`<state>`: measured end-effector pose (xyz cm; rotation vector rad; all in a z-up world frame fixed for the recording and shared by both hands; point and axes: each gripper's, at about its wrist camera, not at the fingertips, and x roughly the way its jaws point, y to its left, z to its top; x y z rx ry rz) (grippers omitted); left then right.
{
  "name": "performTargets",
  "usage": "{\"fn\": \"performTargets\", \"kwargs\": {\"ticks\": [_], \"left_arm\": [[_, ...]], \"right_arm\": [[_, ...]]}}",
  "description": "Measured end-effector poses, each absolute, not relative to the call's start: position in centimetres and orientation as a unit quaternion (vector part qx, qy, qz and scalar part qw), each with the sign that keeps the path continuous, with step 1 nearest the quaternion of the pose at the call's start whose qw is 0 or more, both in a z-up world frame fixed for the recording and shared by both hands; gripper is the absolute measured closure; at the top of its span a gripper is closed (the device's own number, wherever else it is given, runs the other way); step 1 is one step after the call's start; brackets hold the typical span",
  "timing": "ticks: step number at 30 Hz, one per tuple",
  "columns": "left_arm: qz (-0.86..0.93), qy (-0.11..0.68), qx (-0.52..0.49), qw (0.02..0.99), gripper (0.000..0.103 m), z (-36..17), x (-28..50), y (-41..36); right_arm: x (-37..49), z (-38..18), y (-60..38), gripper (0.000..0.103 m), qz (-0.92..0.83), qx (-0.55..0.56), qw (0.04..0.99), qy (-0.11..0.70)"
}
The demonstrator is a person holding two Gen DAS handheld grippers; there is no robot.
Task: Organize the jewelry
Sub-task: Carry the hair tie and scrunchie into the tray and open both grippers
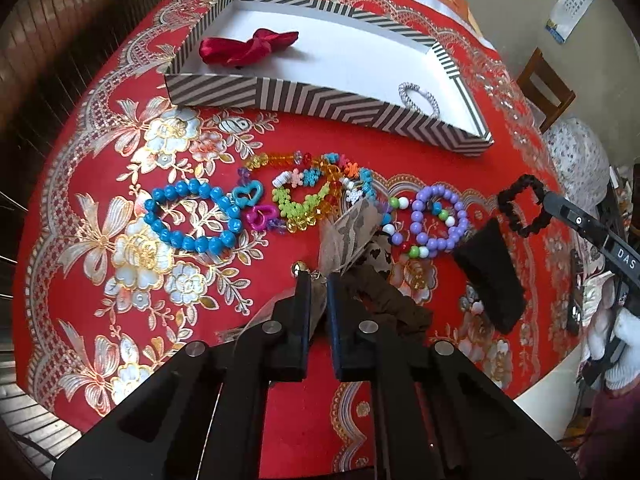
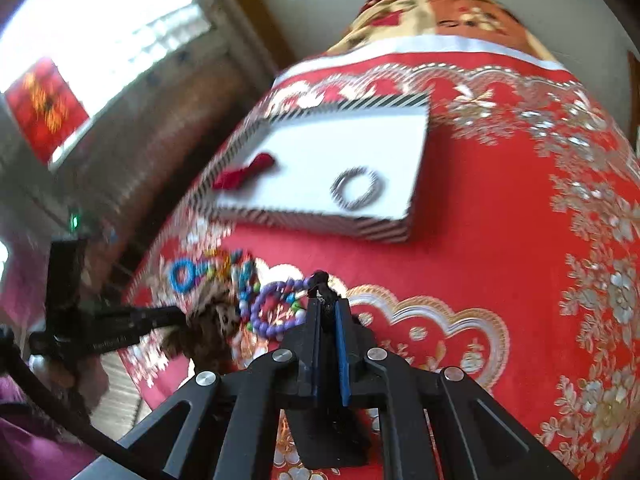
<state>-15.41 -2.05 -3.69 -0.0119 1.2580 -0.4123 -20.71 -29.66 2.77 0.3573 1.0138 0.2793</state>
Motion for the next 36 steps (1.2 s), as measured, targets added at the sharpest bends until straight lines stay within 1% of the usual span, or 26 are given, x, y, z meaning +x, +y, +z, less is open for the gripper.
{"fn": "performTargets", "kwargs": {"ticks": [8,9,10,11,12,13,17,18,19,20,22,27,36], "left_arm": [[-0.199,0.582,-0.005,0.789,0.096,-2.8,-15.8,-1.9],[-0.200,0.582,-0.013,0.788,0.092,-2.9,-15.7,-1.8],[-0.202,0.586,-0.024,0.785,0.076,-3.1,-15.7,-1.7],[-0.203,0.589,-0.030,0.781,0.064,-3.3,-15.6,-1.7],[-0.205,0.590,-0.035,0.780,0.050,-3.4,-15.6,-1.8],[-0.207,0.589,-0.035,0.781,0.049,-3.5,-15.6,-2.0],[-0.210,0.593,0.008,0.777,0.049,-4.7,-15.7,-3.7],[-0.209,0.596,0.019,0.775,0.052,-5.1,-15.7,-4.1],[-0.208,0.597,0.030,0.774,0.067,-5.6,-15.7,-4.4],[-0.204,0.599,0.038,0.773,0.077,-5.9,-15.7,-4.6],[-0.205,0.600,0.034,0.772,0.083,-6.2,-15.7,-4.6],[-0.210,0.589,0.020,0.780,0.086,-4.4,-16.0,-3.6],[-0.219,0.532,-0.004,0.818,0.087,2.1,-14.5,-2.5]], "right_arm": [[-21.9,4.6,-30.5,0.097,0.126,0.193,0.859,0.458],[-21.9,4.5,-30.4,0.097,0.126,0.194,0.858,0.459],[-22.0,4.4,-30.3,0.097,0.127,0.196,0.857,0.460],[-22.1,4.3,-30.2,0.097,0.127,0.197,0.855,0.462],[-22.2,4.3,-30.1,0.097,0.128,0.198,0.855,0.463],[-22.3,4.3,-30.0,0.097,0.130,0.198,0.854,0.463],[-22.4,4.4,-29.4,0.097,0.138,0.192,0.852,0.466],[-22.5,4.4,-29.3,0.097,0.140,0.193,0.852,0.466],[-22.5,4.5,-29.2,0.097,0.141,0.193,0.852,0.465],[-22.5,4.6,-29.1,0.097,0.142,0.192,0.853,0.465],[-22.5,4.8,-29.0,0.097,0.144,0.191,0.854,0.463],[-22.6,5.8,-28.8,0.097,0.150,0.190,0.859,0.451],[-20.7,8.1,-28.4,0.097,0.161,0.190,0.872,0.422]]}}
